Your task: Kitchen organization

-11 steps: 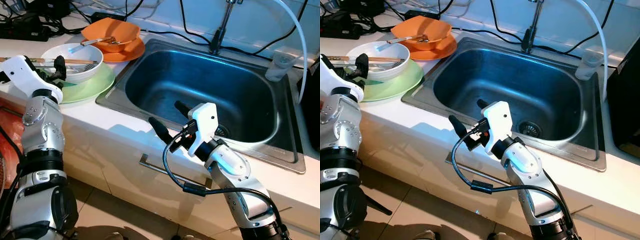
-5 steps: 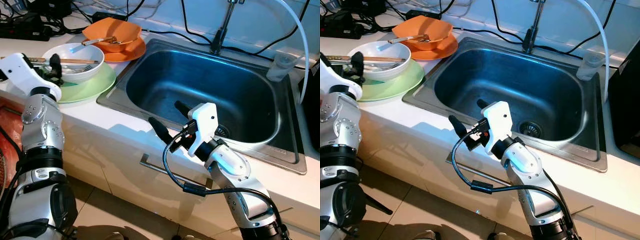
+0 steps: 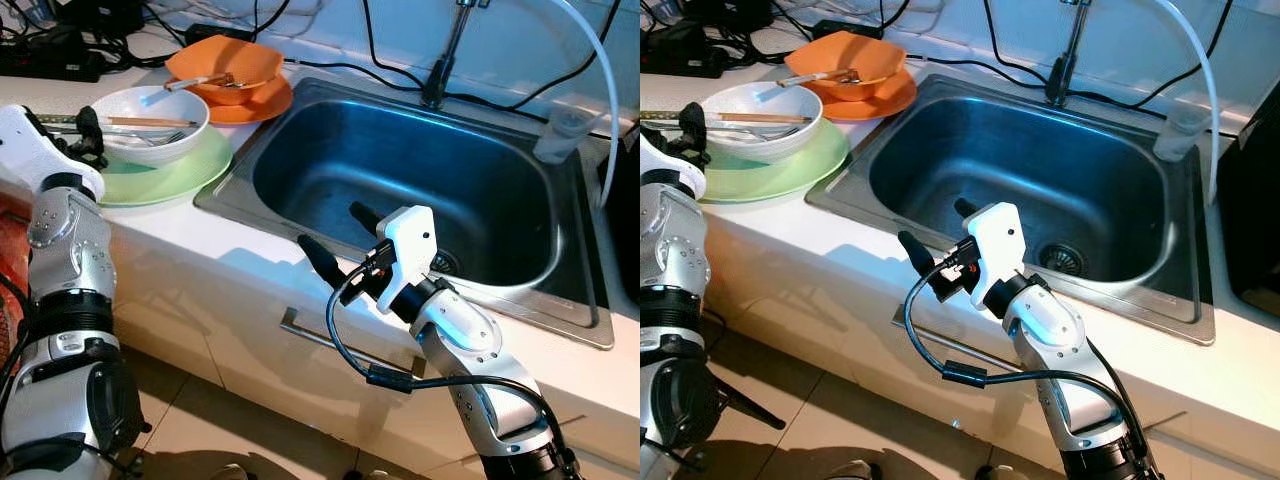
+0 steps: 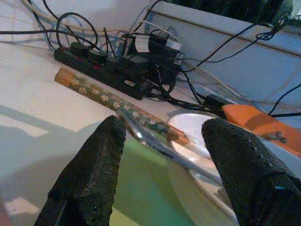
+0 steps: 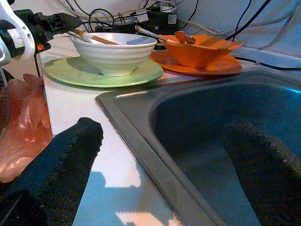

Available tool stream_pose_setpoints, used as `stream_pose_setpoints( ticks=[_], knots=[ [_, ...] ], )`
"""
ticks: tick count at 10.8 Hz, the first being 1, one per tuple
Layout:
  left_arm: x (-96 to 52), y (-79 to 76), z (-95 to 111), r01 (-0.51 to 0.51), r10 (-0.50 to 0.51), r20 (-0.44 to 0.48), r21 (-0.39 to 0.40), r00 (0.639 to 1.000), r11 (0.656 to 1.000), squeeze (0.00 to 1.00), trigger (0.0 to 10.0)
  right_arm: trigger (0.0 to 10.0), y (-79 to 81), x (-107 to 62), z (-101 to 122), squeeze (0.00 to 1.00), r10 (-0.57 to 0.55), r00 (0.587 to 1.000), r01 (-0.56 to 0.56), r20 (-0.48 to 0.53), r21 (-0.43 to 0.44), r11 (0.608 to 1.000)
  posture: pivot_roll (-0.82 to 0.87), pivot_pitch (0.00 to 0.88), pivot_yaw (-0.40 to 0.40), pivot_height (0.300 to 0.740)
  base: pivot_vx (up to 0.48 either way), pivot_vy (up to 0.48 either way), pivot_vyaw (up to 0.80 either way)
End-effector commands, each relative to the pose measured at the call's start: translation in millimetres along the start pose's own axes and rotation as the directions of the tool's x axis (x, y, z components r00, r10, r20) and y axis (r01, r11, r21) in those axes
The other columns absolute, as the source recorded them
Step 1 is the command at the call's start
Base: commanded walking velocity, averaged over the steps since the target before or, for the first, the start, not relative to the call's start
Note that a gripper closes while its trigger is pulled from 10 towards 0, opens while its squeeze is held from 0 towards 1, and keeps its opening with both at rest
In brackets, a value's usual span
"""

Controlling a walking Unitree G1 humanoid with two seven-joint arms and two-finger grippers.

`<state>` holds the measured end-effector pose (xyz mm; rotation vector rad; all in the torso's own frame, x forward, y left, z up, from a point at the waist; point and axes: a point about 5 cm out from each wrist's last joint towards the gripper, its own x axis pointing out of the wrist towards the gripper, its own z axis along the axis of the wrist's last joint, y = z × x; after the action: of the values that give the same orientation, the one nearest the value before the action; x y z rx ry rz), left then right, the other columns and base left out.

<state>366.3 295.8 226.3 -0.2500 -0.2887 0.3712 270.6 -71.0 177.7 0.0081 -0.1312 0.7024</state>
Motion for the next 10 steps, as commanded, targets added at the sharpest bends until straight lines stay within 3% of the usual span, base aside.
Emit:
stream_pose_setpoints(
  ticks=[1,2,3,10],
  knots=[
    [3.3,-1.4,5.3,0.001,-0.001,0.023,-0.001,1.000,1.000,0.00,10.0,10.0,0.4,-2.6,2.7,0.00,-0.002,1.000,0.002,0.007,-0.009,1.000,-0.02,0.102,-0.049,0.740,0.000,0.000,0.00],
    [4.5,-2.7,6.1,0.008,-0.007,0.033,-0.006,0.999,1.000,0.00,4.1,10.0,0.6,-2.5,2.6,0.00,0.000,1.000,0.000,0.006,-0.010,1.000,-0.02,0.102,-0.049,0.740,0.000,0.000,0.00],
    [5.2,-5.1,6.5,0.022,-0.022,0.040,-0.012,0.999,1.000,0.00,0.0,10.0,0.2,-2.7,2.6,0.00,0.000,1.000,0.000,0.006,-0.012,1.000,-0.02,0.101,-0.049,0.740,0.000,0.000,0.00],
    [6.7,-3.5,7.1,0.028,-0.027,0.061,-0.022,0.998,0.999,0.00,0.0,10.0,1.8,-2.9,1.7,0.00,0.013,1.000,-0.013,0.002,0.001,1.000,-0.02,0.101,-0.048,0.740,0.000,0.000,0.00]
  ],
)
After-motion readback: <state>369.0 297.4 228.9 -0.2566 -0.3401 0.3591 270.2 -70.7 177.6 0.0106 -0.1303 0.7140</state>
